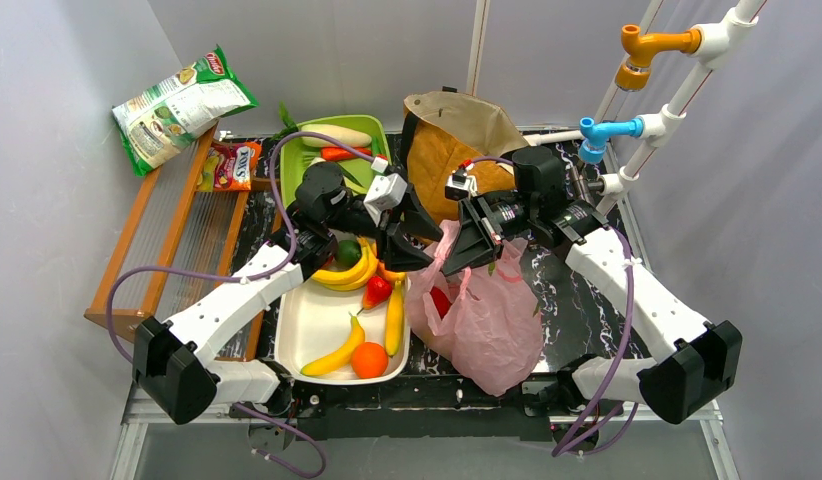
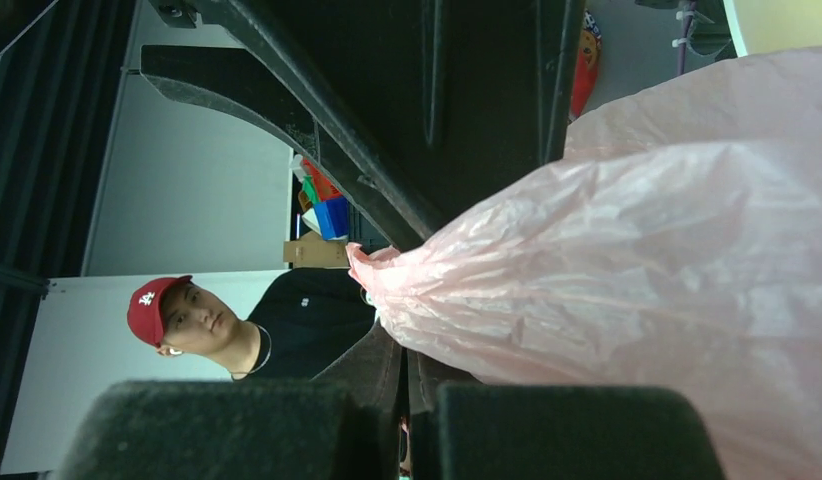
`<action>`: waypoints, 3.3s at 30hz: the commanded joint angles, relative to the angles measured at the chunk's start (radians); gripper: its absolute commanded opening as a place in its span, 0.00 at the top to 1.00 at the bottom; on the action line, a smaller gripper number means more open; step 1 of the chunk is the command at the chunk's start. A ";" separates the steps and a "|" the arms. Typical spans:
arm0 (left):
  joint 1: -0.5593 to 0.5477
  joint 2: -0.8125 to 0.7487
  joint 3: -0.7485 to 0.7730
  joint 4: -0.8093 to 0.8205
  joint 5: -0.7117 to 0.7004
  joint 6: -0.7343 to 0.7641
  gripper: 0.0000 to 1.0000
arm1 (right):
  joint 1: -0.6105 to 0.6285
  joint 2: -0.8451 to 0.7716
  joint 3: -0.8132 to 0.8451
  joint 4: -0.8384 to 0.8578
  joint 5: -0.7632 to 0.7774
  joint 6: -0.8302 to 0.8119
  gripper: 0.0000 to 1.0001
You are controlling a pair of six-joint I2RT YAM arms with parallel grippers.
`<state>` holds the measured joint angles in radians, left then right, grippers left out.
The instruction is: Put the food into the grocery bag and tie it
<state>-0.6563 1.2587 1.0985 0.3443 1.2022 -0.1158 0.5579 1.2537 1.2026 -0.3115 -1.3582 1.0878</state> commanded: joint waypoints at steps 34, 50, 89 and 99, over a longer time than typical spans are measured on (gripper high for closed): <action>-0.034 0.035 -0.029 0.213 -0.064 -0.187 0.74 | -0.004 0.045 0.003 0.166 0.000 0.026 0.99; -0.034 0.012 -0.050 0.173 -0.106 -0.186 1.00 | -0.004 0.017 0.113 -0.004 0.062 -0.046 0.49; -0.045 -0.149 0.061 -0.534 -0.613 0.164 1.00 | -0.018 -0.316 0.167 -0.525 0.754 -0.151 0.42; -0.047 -0.128 0.087 -0.453 -0.557 0.124 1.00 | -0.014 -0.354 0.085 -0.479 0.872 -0.128 0.57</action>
<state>-0.6971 1.1419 1.1522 -0.1284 0.6312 0.0071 0.5434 0.9245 1.3239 -0.8490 -0.5652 0.9440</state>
